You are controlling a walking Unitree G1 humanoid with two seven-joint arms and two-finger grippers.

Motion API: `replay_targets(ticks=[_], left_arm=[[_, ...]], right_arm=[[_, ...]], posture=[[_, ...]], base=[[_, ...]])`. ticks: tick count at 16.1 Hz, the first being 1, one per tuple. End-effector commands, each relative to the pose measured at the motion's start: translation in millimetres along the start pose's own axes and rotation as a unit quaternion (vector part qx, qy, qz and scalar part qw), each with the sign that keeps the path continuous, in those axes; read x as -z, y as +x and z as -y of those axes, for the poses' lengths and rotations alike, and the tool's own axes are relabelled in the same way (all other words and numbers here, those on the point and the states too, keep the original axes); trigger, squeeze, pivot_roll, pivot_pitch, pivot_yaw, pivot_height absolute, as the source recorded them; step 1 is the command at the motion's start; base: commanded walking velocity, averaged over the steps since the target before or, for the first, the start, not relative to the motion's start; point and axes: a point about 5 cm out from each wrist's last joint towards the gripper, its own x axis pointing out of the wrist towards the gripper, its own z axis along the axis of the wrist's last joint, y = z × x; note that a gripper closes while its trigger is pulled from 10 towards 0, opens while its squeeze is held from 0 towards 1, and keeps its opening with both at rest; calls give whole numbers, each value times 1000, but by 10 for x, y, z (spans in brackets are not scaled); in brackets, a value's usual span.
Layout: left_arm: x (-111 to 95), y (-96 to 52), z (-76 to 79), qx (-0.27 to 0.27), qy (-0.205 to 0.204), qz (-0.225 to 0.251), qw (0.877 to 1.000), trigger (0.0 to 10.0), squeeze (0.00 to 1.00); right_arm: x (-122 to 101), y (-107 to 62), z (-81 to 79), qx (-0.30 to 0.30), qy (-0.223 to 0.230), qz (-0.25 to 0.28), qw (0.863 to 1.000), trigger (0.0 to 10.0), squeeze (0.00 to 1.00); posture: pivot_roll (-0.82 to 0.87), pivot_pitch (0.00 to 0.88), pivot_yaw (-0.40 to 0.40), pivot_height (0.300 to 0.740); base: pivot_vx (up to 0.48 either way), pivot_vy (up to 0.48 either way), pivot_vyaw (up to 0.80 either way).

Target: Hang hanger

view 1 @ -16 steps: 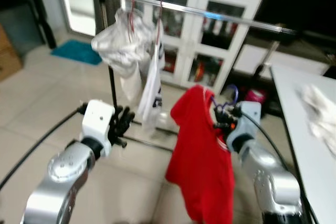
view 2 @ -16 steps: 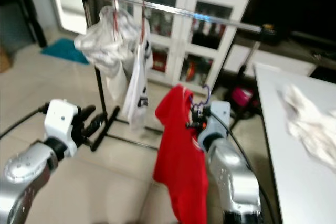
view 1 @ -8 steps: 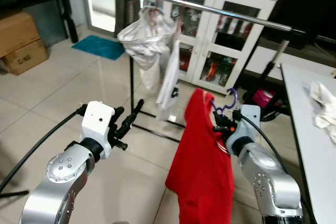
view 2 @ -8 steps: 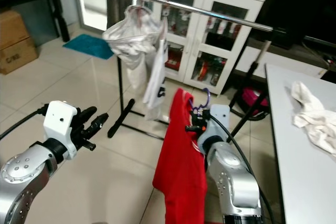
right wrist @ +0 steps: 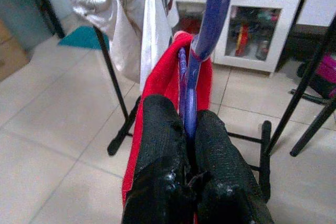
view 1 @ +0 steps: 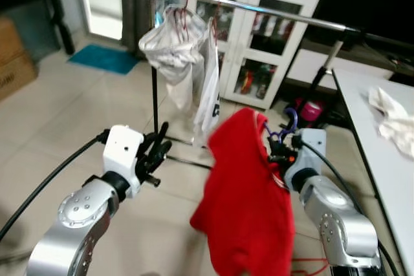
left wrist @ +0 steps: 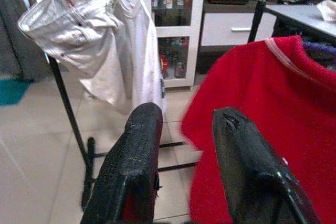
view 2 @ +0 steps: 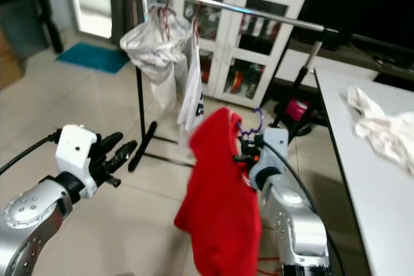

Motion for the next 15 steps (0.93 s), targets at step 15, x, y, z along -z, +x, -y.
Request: replay_targets(ticks=[15], left_arm=[[-54, 43, 0, 2, 17, 3, 1000, 10000, 0]], right_arm=[[-129, -23, -72, -19, -20, 22, 999, 10000, 0]], posture=[[-12, 0, -136, 740]], base=[[0, 97, 0]])
